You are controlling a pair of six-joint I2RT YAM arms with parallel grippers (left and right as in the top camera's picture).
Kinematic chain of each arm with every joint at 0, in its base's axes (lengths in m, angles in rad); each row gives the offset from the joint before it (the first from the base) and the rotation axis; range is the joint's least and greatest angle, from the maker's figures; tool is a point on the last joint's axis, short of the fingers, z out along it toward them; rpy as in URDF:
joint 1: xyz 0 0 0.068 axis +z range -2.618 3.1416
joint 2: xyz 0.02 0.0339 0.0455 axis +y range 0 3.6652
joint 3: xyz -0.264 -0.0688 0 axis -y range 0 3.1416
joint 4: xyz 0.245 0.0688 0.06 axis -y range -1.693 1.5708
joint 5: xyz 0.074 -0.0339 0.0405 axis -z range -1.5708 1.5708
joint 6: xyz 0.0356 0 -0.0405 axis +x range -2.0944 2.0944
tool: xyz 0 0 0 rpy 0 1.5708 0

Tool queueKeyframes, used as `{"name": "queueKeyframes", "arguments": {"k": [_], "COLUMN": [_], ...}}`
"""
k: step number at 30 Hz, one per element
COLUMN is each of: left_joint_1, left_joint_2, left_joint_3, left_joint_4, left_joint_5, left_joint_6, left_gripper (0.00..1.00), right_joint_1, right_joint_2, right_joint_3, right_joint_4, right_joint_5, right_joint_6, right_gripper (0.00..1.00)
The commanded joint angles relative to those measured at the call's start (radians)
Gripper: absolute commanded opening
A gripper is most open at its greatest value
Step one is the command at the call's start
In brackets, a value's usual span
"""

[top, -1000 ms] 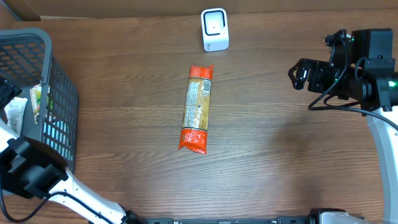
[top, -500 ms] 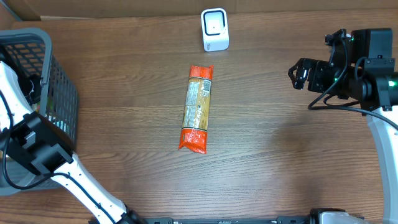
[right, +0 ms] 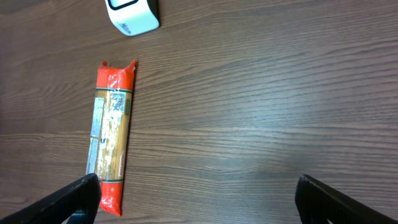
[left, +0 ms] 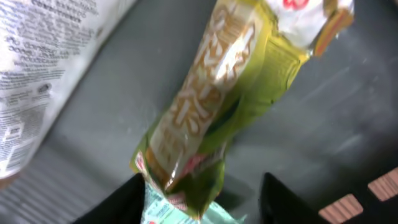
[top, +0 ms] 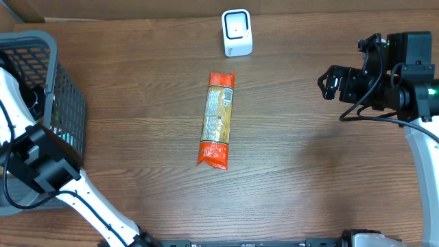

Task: Scan the item barcode
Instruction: 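Reach the left gripper back into the basket and grasp the green pouch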

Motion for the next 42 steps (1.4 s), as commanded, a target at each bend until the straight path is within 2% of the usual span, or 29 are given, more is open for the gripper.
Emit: {"name": "queueKeyframes", "arguments": {"k": [1,11,14,21,25,29,31,33,34,35,39,42], "left_joint_1": [0.03,0.063,0.086,0.089,0.076,0.062,0.061,0.062,0.063,0.063,0.065,0.066], "left_joint_2": [0.076,-0.087,-0.08,-0.08,-0.08,-0.08,-0.08,-0.08,-0.08,-0.08,-0.08,-0.082], "left_joint_3": [0.015,0.015,-0.002,-0.165,-0.308,-0.358,-0.357,-0.356,-0.356,-0.353,-0.305,-0.206], "left_joint_4": [-0.024,-0.035,-0.027,0.106,0.243,0.284,0.284,0.281,0.276,0.271,0.22,0.14], "left_joint_5": [0.05,0.055,0.06,0.106,0.174,0.185,0.185,0.185,0.185,0.185,0.185,0.182], "left_joint_6": [-0.015,-0.023,-0.026,-0.01,0.071,0.08,0.079,0.079,0.079,0.079,0.074,0.074], "left_gripper": [0.55,0.56,0.56,0.56,0.54,0.5,0.45,0.24,0.09,0.04,0.04,0.04], "right_joint_1": [-0.002,-0.002,-0.002,-0.002,-0.002,-0.002,-0.002,-0.002,-0.002,-0.002,-0.002,-0.002], "right_joint_2": [0.0,0.0,0.0,0.0,0.0,0.0,0.0,0.0,0.0,0.0,0.0,0.0], "right_joint_3": [0.026,0.026,0.026,0.026,0.026,0.026,0.026,0.026,0.026,0.026,0.026,0.026], "right_joint_4": [0.006,0.005,0.005,0.005,0.005,0.006,0.006,0.006,0.006,0.006,0.012,0.013], "right_joint_5": [-0.008,-0.008,-0.008,-0.008,-0.009,-0.009,-0.008,-0.008,-0.008,-0.008,-0.008,-0.008], "right_joint_6": [-0.001,-0.001,-0.001,-0.001,-0.001,-0.001,-0.001,-0.001,-0.001,-0.001,-0.001,-0.001], "right_gripper": [1.0,1.0,1.0,1.0,1.0,1.0,1.0,1.0,1.0,1.0,1.0,1.0]}}
